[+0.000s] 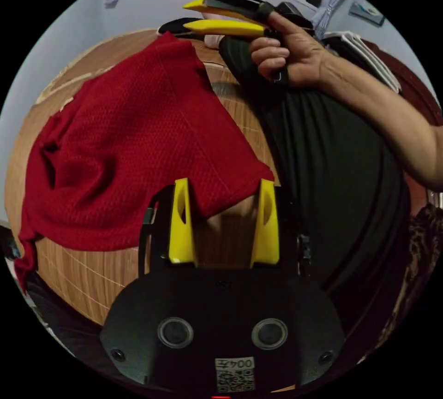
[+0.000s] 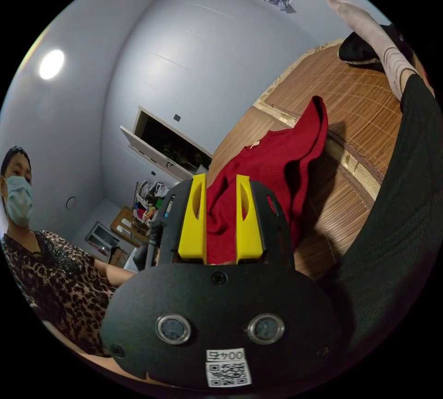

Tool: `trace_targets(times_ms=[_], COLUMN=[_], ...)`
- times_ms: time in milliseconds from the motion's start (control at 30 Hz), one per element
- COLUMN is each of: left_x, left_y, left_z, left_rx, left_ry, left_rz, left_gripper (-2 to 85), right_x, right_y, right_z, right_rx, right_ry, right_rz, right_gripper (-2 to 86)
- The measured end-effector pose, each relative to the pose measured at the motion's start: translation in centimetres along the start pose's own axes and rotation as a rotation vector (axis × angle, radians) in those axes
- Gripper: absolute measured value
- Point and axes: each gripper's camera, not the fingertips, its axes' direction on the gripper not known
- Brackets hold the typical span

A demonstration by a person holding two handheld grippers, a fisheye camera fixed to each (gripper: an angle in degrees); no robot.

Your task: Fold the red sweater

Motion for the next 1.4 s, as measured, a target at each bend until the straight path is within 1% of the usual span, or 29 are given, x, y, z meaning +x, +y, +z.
trace_targets(times_ms=[67, 167, 233, 267, 333, 400, 433, 500, 600, 667, 733, 800, 833, 900, 933, 1067, 1167, 1233, 1300, 1333, 1400], left_x=[0.7, -1.3, -3.5, -4.8, -6.8, -9.6, -10.2, -12.6, -15.0, -16.0, -16.3, -16.2, -16.2, -16.3, -16.4, -18.0, -20.0, -21.6, -24.1, -24.7, -26.9], left_y=[0.7, 2.1, 3.2, 4.6, 7.7, 13.2, 14.8, 20.8, 27.2, 29.9, 31.8, 33.1, 33.3, 33.6, 33.7, 35.2, 37.2, 38.0, 37.8, 37.6, 36.4], left_z=[0.5, 0.0, -1.6, -3.9, -8.5, -15.3, -17.0, -21.8, -23.6, -22.9, -21.2, -18.5, -18.0, -17.9, -18.0, -17.5, -18.3, -18.9, -19.5, -19.6, -19.4], left_rx=[0.013, 0.030, 0.035, 0.075, 0.139, 0.212, 0.227, 0.270, 0.321, 0.334, 0.323, 0.290, 0.276, 0.274, 0.281, 0.311, 0.419, 0.469, 0.492, 0.488, 0.445], left_ry=[-0.074, -0.079, 0.012, 0.073, 0.157, 0.222, 0.214, 0.170, 0.151, 0.156, 0.146, 0.160, 0.164, 0.142, 0.142, 0.196, 0.237, 0.225, 0.182, 0.171, 0.135], left_rz=[0.035, -0.061, -0.127, -0.165, -0.211, -0.274, -0.287, -0.350, -0.436, -0.491, -0.528, -0.559, -0.564, -0.550, -0.547, -0.602, -0.682, -0.726, -0.761, -0.759, -0.751], left_gripper=[16.3, 8.5, 6.1, 5.2, 4.4, 3.9, 3.8, 3.4, 3.1, 2.9, 2.9, 2.7, 2.7, 2.5, 2.5, 2.1, 1.5, 1.2, 1.0, 1.0, 1.0], right_x=[0.4, 1.2, 1.6, 1.8, 2.2, 2.9, 3.1, 3.8, 4.7, 5.4, 6.1, 6.8, 6.9, 7.1, 7.0, 5.9, 5.2, 4.9, 5.2, 5.4, 6.2], right_y=[-0.1, -0.2, -0.3, -0.4, -0.4, -0.5, -0.5, -0.6, -0.7, -0.9, -1.4, -1.9, -2.0, -2.3, -2.4, -2.1, -1.6, -1.1, -0.4, -0.3, 0.0], right_z=[0.2, 0.7, 1.2, 1.4, 1.5, 1.5, 1.5, 1.7, 2.1, 2.6, 3.5, 5.1, 5.5, 7.4, 7.9, 12.2, 15.4, 17.3, 20.4, 21.3, 25.9], right_rx=[0.006, 0.010, 0.006, 0.008, 0.018, 0.051, 0.061, 0.101, 0.133, 0.134, 0.091, -0.003, -0.026, -0.140, -0.163, -0.379, -0.529, -0.598, -0.679, -0.697, -0.784], right_ry=[0.002, 0.005, 0.006, 0.002, -0.007, -0.011, -0.013, -0.013, -0.001, 0.006, 0.011, 0.043, 0.052, 0.084, 0.090, 0.182, 0.251, 0.293, 0.292, 0.284, 0.272], right_rz=[0.005, 0.011, 0.014, 0.012, 0.015, 0.032, 0.039, 0.069, 0.104, 0.132, 0.173, 0.245, 0.262, 0.317, 0.319, 0.295, 0.274, 0.260, 0.262, 0.265, 0.271], right_gripper=[10.1, 10.1, 10.2, 10.6, 11.1, 12.1, 12.5, 13.4, 13.8, 13.8, 13.8, 13.9, 13.9, 14.0, 14.0, 15.1, 15.5, 15.3, 14.3, 14.3, 14.5])
